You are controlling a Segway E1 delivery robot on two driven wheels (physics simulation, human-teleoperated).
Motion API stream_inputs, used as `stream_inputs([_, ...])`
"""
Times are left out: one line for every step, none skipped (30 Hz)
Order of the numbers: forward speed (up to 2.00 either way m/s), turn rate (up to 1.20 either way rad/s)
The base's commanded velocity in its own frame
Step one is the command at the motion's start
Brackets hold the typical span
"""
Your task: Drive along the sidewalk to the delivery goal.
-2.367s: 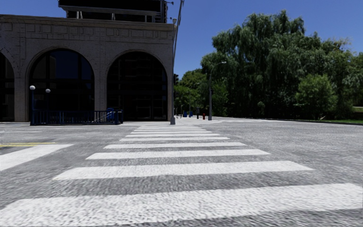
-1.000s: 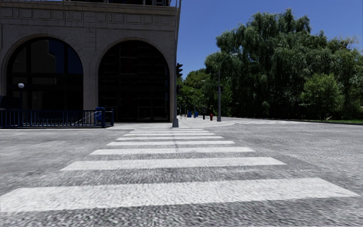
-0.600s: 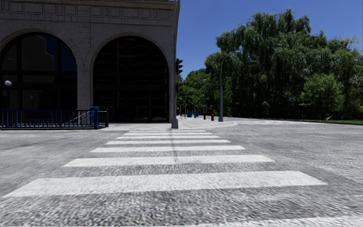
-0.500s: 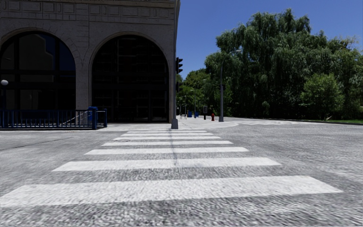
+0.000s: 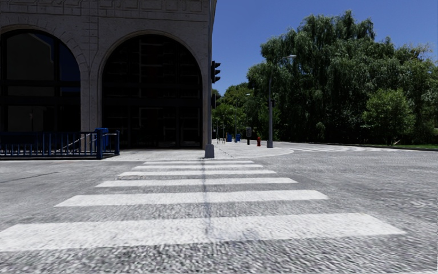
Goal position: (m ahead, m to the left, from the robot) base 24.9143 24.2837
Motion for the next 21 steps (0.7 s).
stream_inputs([2.0, 0.0])
stream_inputs([2.0, 0.0])
stream_inputs([2.0, 0.0])
stream_inputs([2.0, 0.0])
stream_inputs([2.0, 0.0])
stream_inputs([2.0, 0.0])
stream_inputs([2.0, 0.0])
stream_inputs([2.0, 0.0])
stream_inputs([2.0, 0.0])
stream_inputs([2.0, 0.0])
stream_inputs([2.0, 0.0])
stream_inputs([2.0, 0.0])
stream_inputs([2.0, 0.0])
stream_inputs([2.0, 0.0])
stream_inputs([2.0, 0.0])
stream_inputs([2.0, 0.0])
stream_inputs([2.0, 0.0])
stream_inputs([2.0, 0.0])
stream_inputs([2.0, 0.0])
stream_inputs([2.0, 0.0])
stream_inputs([2.0, 0.0])
